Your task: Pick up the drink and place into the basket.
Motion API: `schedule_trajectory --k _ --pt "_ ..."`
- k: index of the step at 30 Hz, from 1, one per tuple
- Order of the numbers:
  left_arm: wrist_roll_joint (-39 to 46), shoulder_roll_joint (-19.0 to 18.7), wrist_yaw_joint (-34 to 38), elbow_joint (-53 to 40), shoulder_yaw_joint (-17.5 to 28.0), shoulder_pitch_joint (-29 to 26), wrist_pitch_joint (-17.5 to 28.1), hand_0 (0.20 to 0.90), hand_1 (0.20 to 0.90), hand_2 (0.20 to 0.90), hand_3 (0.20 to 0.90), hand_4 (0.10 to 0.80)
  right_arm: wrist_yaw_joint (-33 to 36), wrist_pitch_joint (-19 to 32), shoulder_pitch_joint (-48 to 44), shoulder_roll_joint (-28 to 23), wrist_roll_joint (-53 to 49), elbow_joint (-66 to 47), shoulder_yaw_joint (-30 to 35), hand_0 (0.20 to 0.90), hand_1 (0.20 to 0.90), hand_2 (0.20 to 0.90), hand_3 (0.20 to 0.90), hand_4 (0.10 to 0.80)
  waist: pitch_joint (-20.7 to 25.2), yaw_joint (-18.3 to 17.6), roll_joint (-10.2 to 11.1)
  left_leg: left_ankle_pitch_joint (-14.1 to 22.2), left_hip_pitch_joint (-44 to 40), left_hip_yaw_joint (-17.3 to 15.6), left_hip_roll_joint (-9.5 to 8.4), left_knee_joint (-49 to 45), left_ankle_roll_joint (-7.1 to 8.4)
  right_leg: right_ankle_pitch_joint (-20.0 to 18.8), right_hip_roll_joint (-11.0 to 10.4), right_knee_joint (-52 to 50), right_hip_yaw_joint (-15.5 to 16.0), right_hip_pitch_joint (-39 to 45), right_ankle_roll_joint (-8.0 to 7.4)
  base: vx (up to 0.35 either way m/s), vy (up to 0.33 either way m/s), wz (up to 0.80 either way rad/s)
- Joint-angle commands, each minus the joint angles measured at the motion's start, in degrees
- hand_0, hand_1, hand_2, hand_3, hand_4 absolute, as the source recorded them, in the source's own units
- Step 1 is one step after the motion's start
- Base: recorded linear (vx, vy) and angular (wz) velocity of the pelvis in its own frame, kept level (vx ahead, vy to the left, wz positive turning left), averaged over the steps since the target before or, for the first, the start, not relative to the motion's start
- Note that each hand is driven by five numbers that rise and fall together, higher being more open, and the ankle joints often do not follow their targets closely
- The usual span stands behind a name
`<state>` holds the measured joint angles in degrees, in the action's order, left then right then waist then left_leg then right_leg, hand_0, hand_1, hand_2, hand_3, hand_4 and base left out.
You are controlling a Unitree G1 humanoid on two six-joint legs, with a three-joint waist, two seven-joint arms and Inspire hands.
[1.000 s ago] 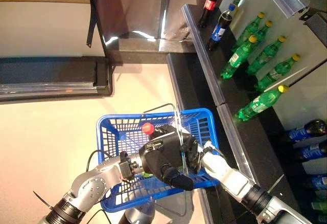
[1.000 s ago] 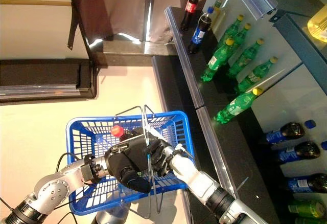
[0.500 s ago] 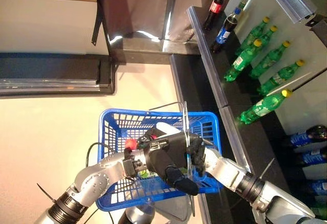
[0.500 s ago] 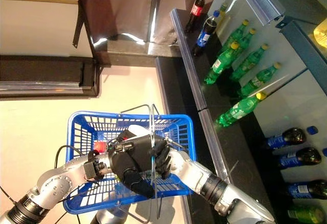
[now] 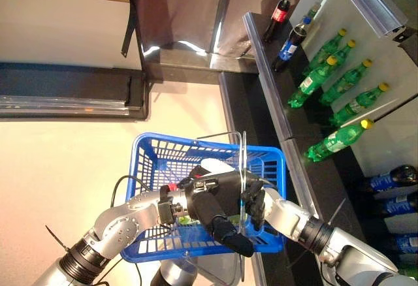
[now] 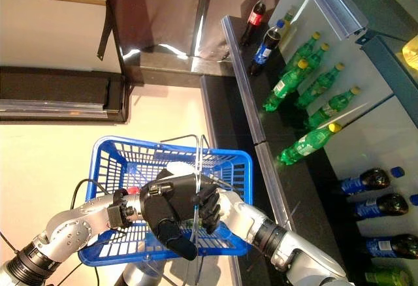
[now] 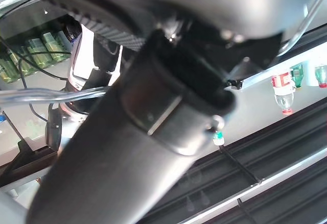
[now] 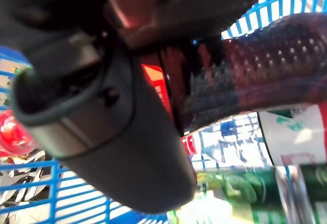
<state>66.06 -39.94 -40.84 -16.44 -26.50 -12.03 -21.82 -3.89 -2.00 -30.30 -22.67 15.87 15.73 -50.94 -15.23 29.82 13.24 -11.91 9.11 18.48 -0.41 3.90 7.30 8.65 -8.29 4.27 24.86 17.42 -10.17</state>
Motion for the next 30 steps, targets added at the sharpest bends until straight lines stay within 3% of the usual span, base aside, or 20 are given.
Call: schedule_trajectory --k 1,18,20,21,22,23,30 --pt "10.2 12.3 -14.6 -19.7 -0.9 -12.4 10.4 0.3 0.3 0.3 0.2 0.1 3.7 3.6 -5.3 4.2 -0.1 -1.1 -1.9 0.3 0.3 0.3 0.2 0.1 10.5 1.5 -0.5 8.9 -8.3 0.8 -0.14 -0.5 -1.55 -8.2 0.5 -5.7 -2.0 -8.8 3.9 0.0 0.0 0.0" --pt "11.4 13.2 -15.0 -20.8 -1.1 -14.5 9.8 0.3 0.3 0.3 0.2 0.1 2.8 1.0 -4.5 7.8 -1.0 4.4 -3.2 0.302 0.302 0.302 0.203 0.103 10.7 2.2 -0.1 8.8 -8.3 1.2 -0.22 -0.2 -1.16 -8.3 0.7 -5.3 -1.1 -8.3 3.93 0.0 0.001 0.0" --pt "11.4 13.3 -14.9 -20.7 -1.1 -14.5 9.7 0.3 0.3 0.3 0.2 0.1 2.9 1.0 -4.3 8.0 -0.8 4.9 -3.0 0.554 0.554 0.554 0.496 0.396 10.8 2.1 -0.2 8.8 -8.3 1.1 -0.19 -0.2 -1.12 -8.3 0.7 -5.3 -1.1 -8.3 3.91 -0.004 0.005 0.03" --pt "11.4 13.3 -14.8 -20.7 -1.0 -14.5 9.7 0.3 0.3 0.3 0.2 0.1 3.2 0.9 -4.2 8.1 -0.8 5.0 -3.0 0.554 0.554 0.554 0.496 0.396 10.8 2.1 -0.2 8.7 -8.2 1.1 -0.18 -0.2 -1.13 -8.3 0.7 -5.2 -1.1 -8.3 3.91 -0.005 0.007 0.03" --pt "11.5 13.4 -14.7 -20.7 -1.0 -14.6 9.6 0.3 0.3 0.3 0.2 0.1 3.2 0.8 -4.1 8.2 -0.7 5.1 -2.9 0.832 0.832 0.832 0.82 0.72 10.8 2.1 -0.2 8.7 -8.2 1.1 -0.2 -0.2 -1.13 -8.3 0.7 -5.2 -1.1 -8.3 3.89 -0.002 0.004 0.03" --pt "11.5 13.5 -14.6 -20.7 -1.0 -14.7 9.6 0.3 0.3 0.3 0.2 0.1 3.4 0.7 -4.1 8.3 -0.6 5.3 -2.9 0.9 0.9 0.9 0.9 0.8 10.9 2.1 -0.2 8.7 -8.1 1.1 -0.2 -0.2 -1.13 -8.4 0.7 -5.1 -1.1 -8.3 3.87 -0.003 0.001 0.04" --pt "11.1 13.6 -14.1 -20.9 -0.7 -14.6 10.1 0.3 0.3 0.3 0.2 0.1 3.6 0.6 -4.0 8.3 -0.8 5.4 -2.3 0.9 0.9 0.9 0.9 0.8 10.8 1.8 -0.2 8.6 -8.1 0.9 0.03 -0.2 -1.12 -8.3 0.7 -5.2 -1.2 -8.3 3.86 -0.001 0.001 0.01"
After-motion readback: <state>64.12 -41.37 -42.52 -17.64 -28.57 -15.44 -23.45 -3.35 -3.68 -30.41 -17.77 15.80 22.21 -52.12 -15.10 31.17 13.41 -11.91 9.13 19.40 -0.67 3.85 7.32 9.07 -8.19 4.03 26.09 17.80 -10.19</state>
